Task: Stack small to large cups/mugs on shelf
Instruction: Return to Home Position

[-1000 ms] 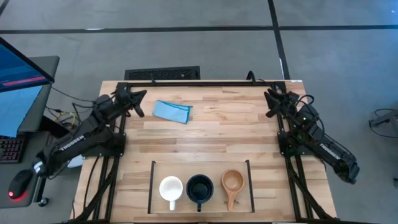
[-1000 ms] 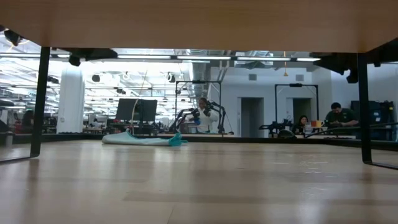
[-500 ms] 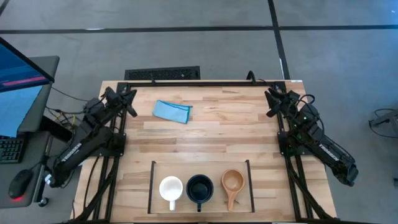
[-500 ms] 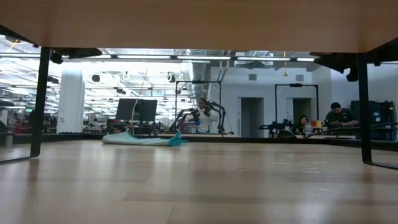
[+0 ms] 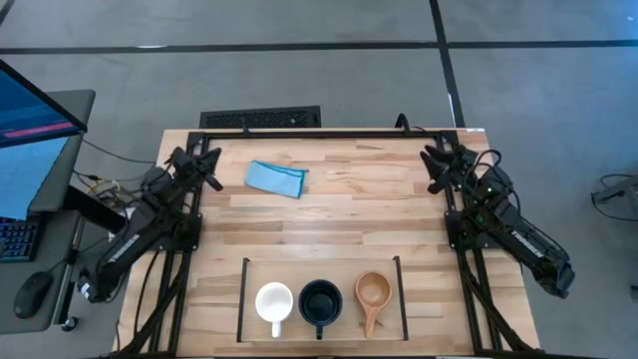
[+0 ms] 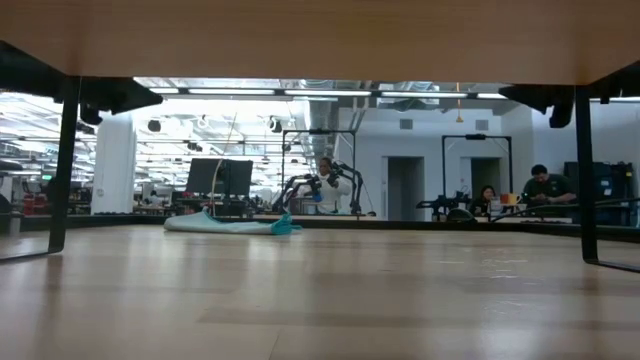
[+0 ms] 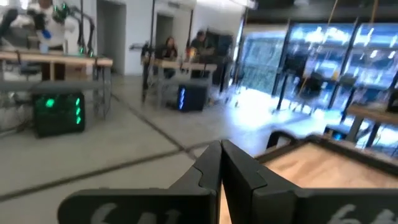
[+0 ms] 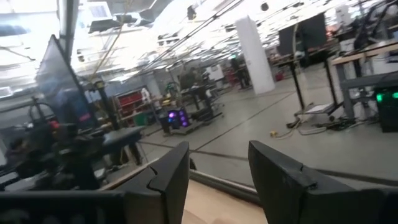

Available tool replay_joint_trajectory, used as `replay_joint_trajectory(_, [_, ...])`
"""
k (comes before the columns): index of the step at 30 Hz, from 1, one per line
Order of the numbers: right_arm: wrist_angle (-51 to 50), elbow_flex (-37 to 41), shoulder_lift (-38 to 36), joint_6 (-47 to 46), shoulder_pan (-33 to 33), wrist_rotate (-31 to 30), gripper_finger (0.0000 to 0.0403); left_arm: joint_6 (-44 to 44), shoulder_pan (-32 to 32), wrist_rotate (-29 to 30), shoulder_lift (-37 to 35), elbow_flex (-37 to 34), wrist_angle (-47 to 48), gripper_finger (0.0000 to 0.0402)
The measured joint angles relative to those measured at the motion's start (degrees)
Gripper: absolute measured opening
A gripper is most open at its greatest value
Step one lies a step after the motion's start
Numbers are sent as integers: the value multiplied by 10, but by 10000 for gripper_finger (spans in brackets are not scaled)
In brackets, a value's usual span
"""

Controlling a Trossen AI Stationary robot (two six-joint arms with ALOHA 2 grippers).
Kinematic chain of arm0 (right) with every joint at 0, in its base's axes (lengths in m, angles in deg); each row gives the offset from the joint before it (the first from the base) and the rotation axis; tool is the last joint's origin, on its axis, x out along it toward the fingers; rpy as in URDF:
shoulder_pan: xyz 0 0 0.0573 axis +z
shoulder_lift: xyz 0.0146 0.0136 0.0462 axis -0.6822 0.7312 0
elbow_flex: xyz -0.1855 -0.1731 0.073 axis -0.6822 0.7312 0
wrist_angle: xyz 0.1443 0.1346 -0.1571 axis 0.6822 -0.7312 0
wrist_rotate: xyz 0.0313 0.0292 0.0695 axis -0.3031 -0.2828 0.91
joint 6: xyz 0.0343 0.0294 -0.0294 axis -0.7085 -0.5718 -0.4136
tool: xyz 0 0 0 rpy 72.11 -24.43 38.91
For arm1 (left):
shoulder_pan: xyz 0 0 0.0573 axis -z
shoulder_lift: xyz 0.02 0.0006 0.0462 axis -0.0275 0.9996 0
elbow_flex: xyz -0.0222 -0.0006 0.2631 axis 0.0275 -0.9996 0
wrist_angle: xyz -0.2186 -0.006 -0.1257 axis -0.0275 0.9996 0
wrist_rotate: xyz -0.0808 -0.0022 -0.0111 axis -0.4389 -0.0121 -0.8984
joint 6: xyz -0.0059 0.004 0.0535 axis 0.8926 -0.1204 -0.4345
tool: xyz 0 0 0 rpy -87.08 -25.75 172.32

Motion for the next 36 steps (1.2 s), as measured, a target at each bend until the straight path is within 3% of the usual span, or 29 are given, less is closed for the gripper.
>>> replay_joint_trajectory(4, [-9, 0, 0, 6, 8, 8, 186, -6, 4, 10, -1, -30, -48, 0])
replay_joint_trajectory(16, [-58, 0, 0, 30, 9, 4, 186, -39, 4, 13, -1, -30, 60, 0])
replay_joint_trajectory(24, [-92, 0, 0, 57, 28, 1, 186, -42, 4, 1, -1, -29, 64, 0])
replay_joint_trajectory(31, [-58, 45, 0, 64, 66, -55, 186, -39, 4, 2, -1, -29, 66, 0])
replay_joint_trajectory(36, [-50, 49, 1, 84, 89, -63, 186, -44, 4, 0, 1, -29, 67, 0])
